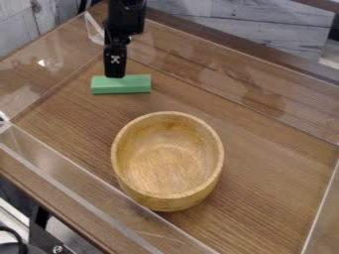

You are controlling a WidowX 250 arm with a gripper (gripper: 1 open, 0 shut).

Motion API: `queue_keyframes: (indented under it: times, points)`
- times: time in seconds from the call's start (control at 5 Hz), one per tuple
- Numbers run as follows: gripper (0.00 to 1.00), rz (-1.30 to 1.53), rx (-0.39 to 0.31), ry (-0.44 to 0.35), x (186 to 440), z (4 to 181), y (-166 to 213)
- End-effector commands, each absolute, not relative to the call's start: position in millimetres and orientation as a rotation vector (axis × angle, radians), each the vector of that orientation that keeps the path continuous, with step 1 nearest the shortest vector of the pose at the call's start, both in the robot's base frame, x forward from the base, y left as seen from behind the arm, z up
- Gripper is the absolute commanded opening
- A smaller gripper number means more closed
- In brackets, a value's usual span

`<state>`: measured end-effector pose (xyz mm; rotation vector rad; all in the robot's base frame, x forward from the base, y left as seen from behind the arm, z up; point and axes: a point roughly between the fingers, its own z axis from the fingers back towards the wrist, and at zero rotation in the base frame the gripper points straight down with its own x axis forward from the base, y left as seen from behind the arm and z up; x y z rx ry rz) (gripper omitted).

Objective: Put the green block in the brown bowl

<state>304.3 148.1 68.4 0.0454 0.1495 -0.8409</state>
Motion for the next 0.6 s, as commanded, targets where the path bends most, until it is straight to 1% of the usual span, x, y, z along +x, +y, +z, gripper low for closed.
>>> queue_keyframes:
  times: [0.0,0.4]
  points:
    - [1.00,-0.838,0.078,0.112,306,74.6,153]
    - [1.00,-0.827,0.077,0.092,303,76.5,176]
